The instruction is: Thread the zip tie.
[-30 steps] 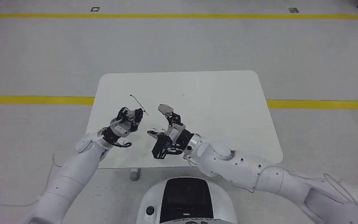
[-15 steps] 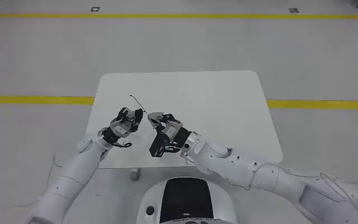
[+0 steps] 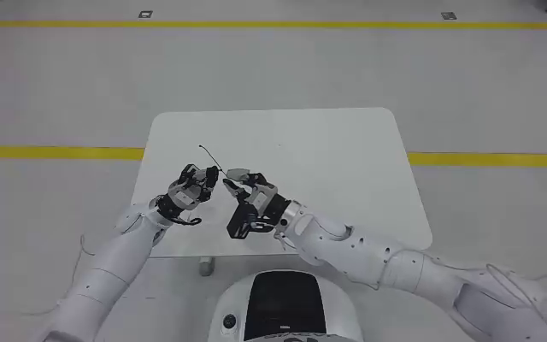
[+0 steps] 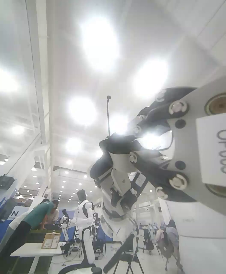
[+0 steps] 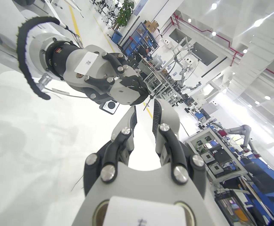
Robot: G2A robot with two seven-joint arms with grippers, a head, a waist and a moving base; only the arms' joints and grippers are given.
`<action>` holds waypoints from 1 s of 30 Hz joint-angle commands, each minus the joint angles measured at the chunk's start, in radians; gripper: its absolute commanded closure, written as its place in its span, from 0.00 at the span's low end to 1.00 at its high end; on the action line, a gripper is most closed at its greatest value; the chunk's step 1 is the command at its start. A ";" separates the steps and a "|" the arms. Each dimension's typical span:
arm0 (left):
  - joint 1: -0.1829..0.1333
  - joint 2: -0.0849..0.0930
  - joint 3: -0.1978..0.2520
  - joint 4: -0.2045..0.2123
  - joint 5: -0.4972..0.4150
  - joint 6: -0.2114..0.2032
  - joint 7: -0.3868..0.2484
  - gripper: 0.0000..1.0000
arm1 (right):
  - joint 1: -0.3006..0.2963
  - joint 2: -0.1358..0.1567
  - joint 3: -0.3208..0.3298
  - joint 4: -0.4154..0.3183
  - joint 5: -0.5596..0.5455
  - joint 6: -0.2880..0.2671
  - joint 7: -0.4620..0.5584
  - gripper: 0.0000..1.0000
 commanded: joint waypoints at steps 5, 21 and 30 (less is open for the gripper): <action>0.000 0.000 0.000 0.000 0.000 0.000 0.000 1.00 | 0.000 -0.005 0.003 0.004 0.000 0.000 -0.002 0.84; 0.000 0.000 0.000 0.000 0.000 0.000 0.000 1.00 | -0.010 -0.008 0.016 0.011 0.000 0.000 -0.013 1.00; 0.000 0.000 0.000 0.000 0.000 0.000 0.000 1.00 | -0.022 0.012 0.030 0.002 0.000 0.000 -0.017 1.00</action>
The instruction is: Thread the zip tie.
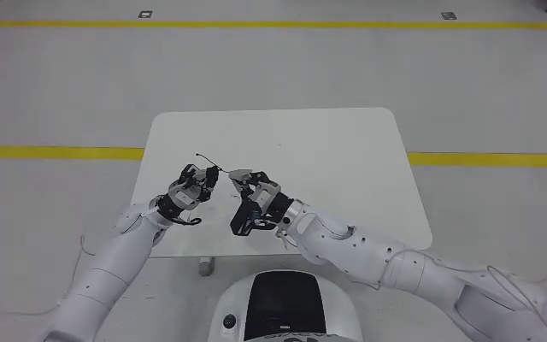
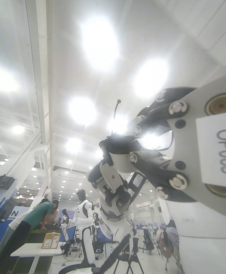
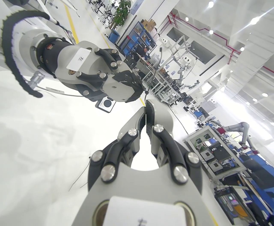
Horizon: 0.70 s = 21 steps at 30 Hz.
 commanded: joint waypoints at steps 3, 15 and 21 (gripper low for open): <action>0.000 0.000 0.000 0.000 0.000 0.000 0.000 1.00 | -0.003 0.008 0.002 -0.006 0.000 0.000 -0.001 1.00; 0.000 0.000 0.000 0.000 0.000 0.000 0.000 1.00 | -0.015 0.029 0.011 -0.022 0.000 0.000 0.003 1.00; 0.000 0.000 0.000 0.000 0.000 0.000 0.000 1.00 | -0.021 0.038 0.016 -0.027 0.000 0.000 0.004 1.00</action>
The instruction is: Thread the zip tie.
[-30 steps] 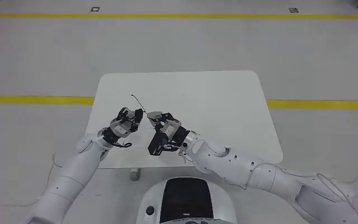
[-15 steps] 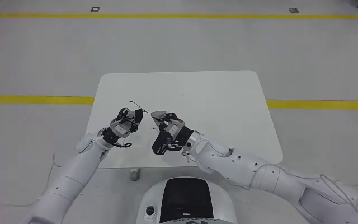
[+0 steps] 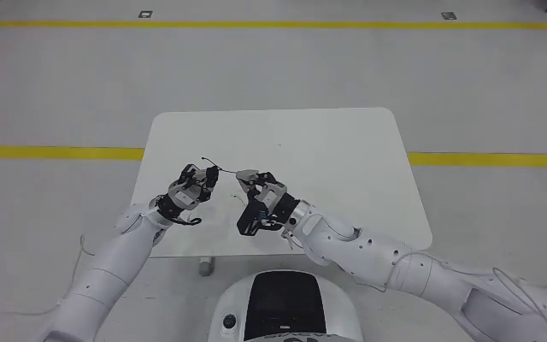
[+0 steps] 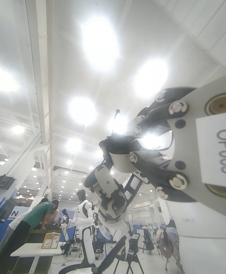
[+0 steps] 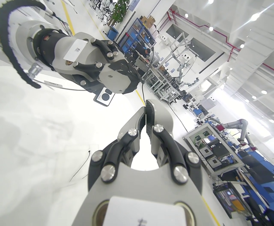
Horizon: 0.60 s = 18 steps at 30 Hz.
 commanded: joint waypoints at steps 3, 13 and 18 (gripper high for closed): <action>0.000 0.000 0.000 0.000 0.000 0.000 0.000 1.00 | -0.003 0.005 0.004 -0.004 0.000 0.000 0.001 1.00; 0.000 0.000 0.000 0.000 0.000 0.000 0.000 1.00 | -0.011 0.016 0.012 -0.012 0.000 0.000 0.001 1.00; 0.000 0.000 0.000 0.000 0.000 0.000 0.000 1.00 | -0.017 0.022 0.019 -0.014 0.000 0.000 -0.001 1.00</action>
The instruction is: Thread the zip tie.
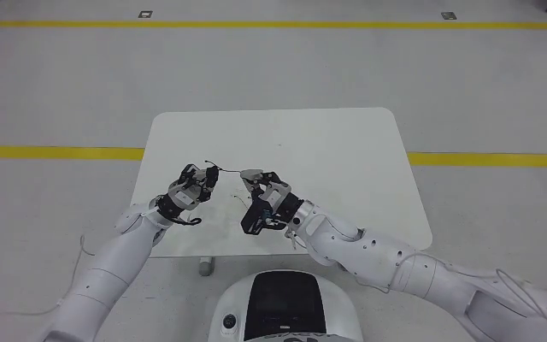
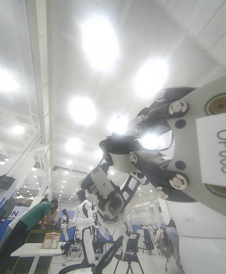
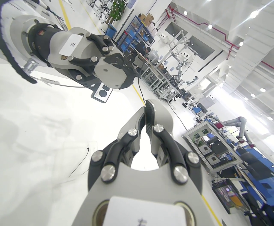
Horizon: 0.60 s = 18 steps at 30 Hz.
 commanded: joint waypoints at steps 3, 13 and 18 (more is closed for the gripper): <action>0.000 0.000 0.000 0.000 0.000 0.000 0.000 1.00 | -0.006 0.005 0.006 -0.002 0.000 0.000 -0.001 1.00; 0.000 0.000 0.000 0.000 0.000 0.000 0.000 1.00 | -0.014 0.014 0.014 -0.011 0.000 0.000 -0.002 1.00; 0.000 0.000 0.000 0.000 0.000 0.000 0.000 1.00 | -0.016 0.018 0.016 -0.013 0.000 0.000 -0.004 1.00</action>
